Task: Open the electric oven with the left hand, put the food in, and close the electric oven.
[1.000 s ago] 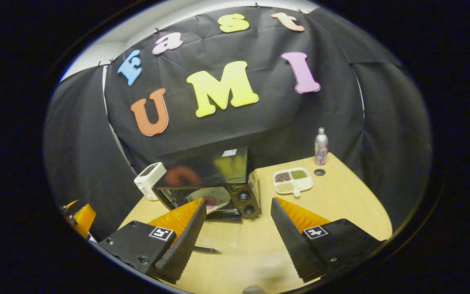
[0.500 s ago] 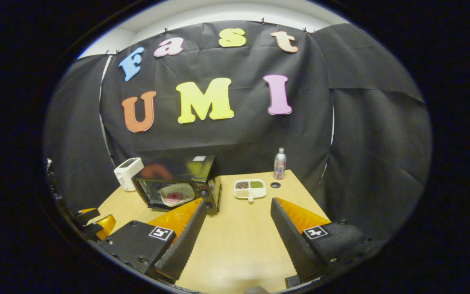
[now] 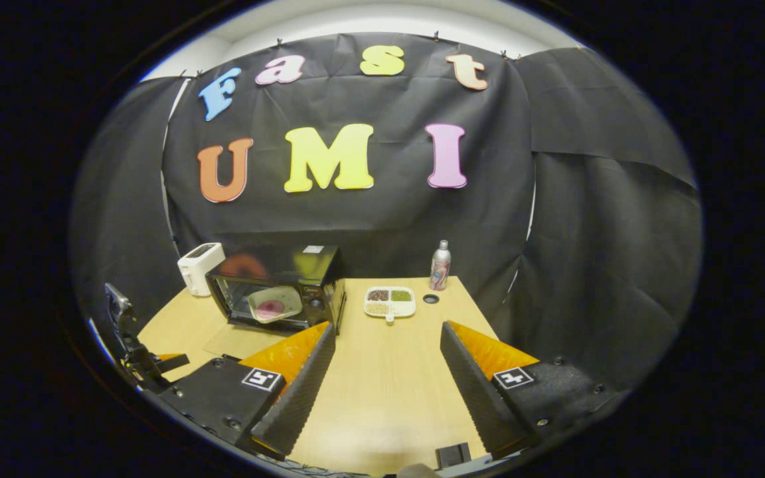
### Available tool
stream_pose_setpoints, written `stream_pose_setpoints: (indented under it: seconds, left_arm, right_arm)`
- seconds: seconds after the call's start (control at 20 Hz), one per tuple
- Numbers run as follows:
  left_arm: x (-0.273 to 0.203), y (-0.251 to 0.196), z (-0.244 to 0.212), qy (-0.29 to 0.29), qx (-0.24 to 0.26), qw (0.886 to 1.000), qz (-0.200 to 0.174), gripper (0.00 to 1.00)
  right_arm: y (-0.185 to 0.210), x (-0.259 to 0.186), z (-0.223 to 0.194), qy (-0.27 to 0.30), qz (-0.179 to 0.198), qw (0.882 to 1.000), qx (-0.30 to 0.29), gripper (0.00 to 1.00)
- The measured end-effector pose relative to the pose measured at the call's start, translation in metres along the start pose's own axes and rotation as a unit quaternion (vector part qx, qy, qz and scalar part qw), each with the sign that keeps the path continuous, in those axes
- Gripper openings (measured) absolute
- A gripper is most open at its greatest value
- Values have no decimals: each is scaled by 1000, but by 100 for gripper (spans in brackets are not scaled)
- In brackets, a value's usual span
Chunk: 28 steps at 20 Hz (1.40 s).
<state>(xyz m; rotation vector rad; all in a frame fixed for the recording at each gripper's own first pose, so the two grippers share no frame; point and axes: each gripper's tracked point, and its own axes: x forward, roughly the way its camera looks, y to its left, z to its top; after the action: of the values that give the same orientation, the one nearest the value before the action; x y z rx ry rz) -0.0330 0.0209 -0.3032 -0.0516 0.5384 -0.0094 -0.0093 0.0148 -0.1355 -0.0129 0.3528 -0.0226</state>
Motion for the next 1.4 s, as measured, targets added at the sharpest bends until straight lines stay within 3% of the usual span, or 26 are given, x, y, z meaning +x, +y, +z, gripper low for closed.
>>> stream_pose_setpoints:
  seconds: [0.5, 0.75, 1.4]
  left_arm:
    - [38, -22, -50, 63, 1, 998, -10, 97]
    - [62, -25, -52, 70, 3, 998, -9, 97]
    - [104, -22, -59, 80, 11, 997, -11, 97]
  right_arm:
    - [-19, -2, -14, 27, -11, 1000, 6, 96]
    - [-24, 0, -15, 35, -16, 999, 2, 100]
    - [-27, 7, -21, 55, -24, 998, 3, 96]
